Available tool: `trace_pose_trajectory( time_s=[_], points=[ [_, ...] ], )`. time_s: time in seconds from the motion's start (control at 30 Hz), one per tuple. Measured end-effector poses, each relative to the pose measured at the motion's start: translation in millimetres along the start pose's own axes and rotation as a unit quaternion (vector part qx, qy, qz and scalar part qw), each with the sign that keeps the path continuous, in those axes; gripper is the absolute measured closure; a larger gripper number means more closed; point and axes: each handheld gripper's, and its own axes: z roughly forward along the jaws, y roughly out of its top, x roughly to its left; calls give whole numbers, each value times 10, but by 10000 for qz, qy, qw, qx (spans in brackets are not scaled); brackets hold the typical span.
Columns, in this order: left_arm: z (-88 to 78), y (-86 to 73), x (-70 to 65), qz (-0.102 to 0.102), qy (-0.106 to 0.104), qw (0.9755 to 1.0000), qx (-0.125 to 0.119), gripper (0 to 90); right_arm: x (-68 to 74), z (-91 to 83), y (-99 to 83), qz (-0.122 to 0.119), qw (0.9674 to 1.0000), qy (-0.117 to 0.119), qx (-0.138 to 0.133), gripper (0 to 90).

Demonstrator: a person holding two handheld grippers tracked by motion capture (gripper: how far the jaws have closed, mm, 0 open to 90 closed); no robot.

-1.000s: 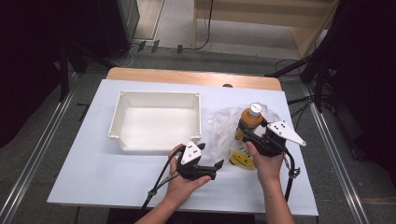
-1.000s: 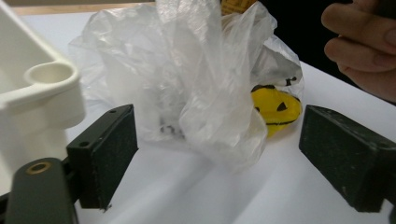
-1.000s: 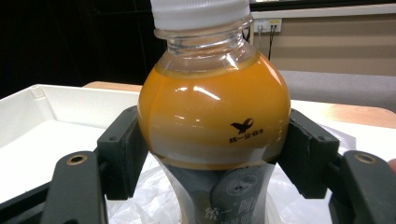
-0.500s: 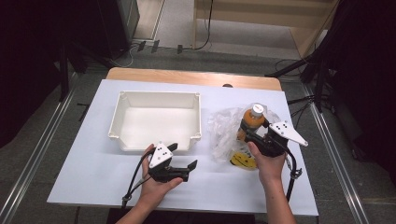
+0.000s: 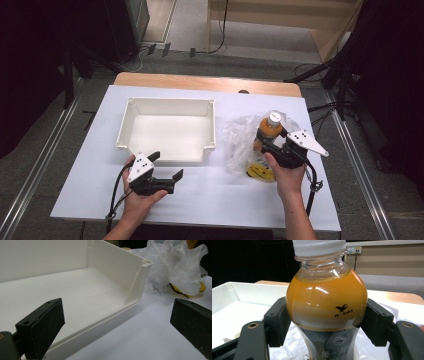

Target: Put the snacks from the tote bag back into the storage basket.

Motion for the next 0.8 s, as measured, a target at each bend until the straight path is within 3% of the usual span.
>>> trace_pose_trajectory(
  time_s=[0.3,0.5,0.8],
  points=[
    [-228,-41,330,-151,212,9997,-36,0,-14,-49,40,28,10000,-27,-57,317],
    [-368,-68,487,-243,357,9989,-206,0,-41,-100,104,89,9999,-73,-105,317],
    [-425,-88,555,-265,477,9981,-277,0,-112,-233,211,85,9996,-182,-217,317]
  ],
)
